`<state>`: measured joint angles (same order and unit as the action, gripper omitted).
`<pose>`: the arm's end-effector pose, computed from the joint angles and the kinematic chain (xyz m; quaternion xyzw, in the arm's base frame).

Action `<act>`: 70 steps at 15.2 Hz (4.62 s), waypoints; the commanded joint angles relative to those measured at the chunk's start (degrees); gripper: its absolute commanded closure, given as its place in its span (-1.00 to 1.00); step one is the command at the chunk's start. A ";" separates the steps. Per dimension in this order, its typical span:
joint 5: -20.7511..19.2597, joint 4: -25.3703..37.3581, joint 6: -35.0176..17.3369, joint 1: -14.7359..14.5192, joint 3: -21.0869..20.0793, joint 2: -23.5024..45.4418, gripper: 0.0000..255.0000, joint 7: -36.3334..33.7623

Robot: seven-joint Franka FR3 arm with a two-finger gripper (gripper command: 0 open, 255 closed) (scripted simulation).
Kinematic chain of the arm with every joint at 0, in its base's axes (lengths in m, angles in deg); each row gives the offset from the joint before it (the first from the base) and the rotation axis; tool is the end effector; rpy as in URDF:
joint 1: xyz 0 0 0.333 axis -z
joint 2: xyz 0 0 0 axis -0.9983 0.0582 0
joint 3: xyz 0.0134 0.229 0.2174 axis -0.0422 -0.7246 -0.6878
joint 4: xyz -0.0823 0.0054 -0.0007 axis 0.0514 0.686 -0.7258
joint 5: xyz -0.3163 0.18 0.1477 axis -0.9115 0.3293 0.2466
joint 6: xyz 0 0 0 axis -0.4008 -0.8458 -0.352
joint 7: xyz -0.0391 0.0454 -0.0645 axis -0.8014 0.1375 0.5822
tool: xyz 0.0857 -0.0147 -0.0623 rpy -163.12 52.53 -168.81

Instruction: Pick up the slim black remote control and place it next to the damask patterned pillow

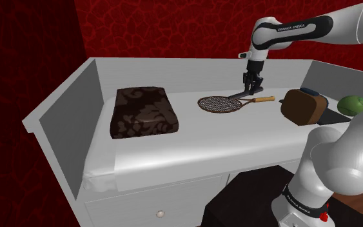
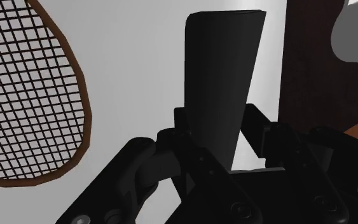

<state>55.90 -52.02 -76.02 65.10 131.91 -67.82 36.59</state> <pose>0.4153 -0.2174 0.5213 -0.8686 -0.4937 0.0242 0.0333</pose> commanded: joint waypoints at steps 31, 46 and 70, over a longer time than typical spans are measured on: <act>15.14 4.56 -3.85 -16.94 -28.84 11.39 1.00 -40.40; 18.15 10.99 -8.31 -20.74 -32.87 22.11 1.00 -46.92; 20.17 -0.11 -25.75 -20.65 -33.04 28.64 1.00 -44.69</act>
<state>75.95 -51.68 -101.01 44.48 98.92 -39.46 -8.15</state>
